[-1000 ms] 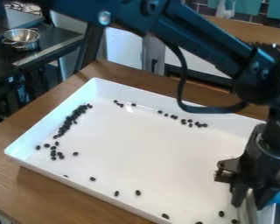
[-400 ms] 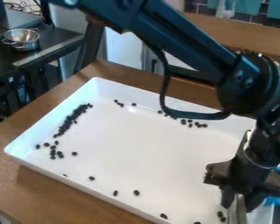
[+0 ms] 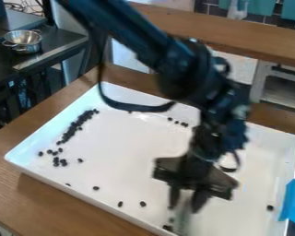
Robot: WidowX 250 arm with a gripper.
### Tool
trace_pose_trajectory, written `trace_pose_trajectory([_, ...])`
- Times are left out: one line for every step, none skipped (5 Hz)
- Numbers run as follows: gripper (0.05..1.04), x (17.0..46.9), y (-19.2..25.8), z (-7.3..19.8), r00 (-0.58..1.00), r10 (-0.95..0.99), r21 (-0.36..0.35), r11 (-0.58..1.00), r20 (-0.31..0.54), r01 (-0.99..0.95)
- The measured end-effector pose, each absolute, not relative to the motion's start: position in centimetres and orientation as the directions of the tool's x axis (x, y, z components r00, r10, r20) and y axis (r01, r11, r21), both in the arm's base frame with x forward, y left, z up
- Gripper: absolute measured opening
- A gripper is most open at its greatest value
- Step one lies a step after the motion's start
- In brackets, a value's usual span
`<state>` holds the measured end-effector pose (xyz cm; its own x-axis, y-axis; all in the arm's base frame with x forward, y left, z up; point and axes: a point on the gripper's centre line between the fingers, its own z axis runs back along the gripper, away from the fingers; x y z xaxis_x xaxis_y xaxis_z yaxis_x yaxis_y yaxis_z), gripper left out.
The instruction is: Sweep into pile
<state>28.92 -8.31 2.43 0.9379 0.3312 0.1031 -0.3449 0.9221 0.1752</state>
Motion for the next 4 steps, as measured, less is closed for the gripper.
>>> trace_pose_trajectory([0.364,28.4,-6.1,2.4,0.943,0.309,0.189,0.925,0.126,-0.329])
trace_pose_trajectory([0.364,28.4,-4.7,2.2,0.952,0.246,0.218,0.934,0.183,-0.283])
trace_pose_trajectory([0.364,28.2,-1.9,2.0,0.957,0.219,0.268,0.926,0.189,-0.264])
trace_pose_trajectory([0.364,28.4,0.2,2.1,0.967,0.176,0.309,0.923,0.185,-0.228])
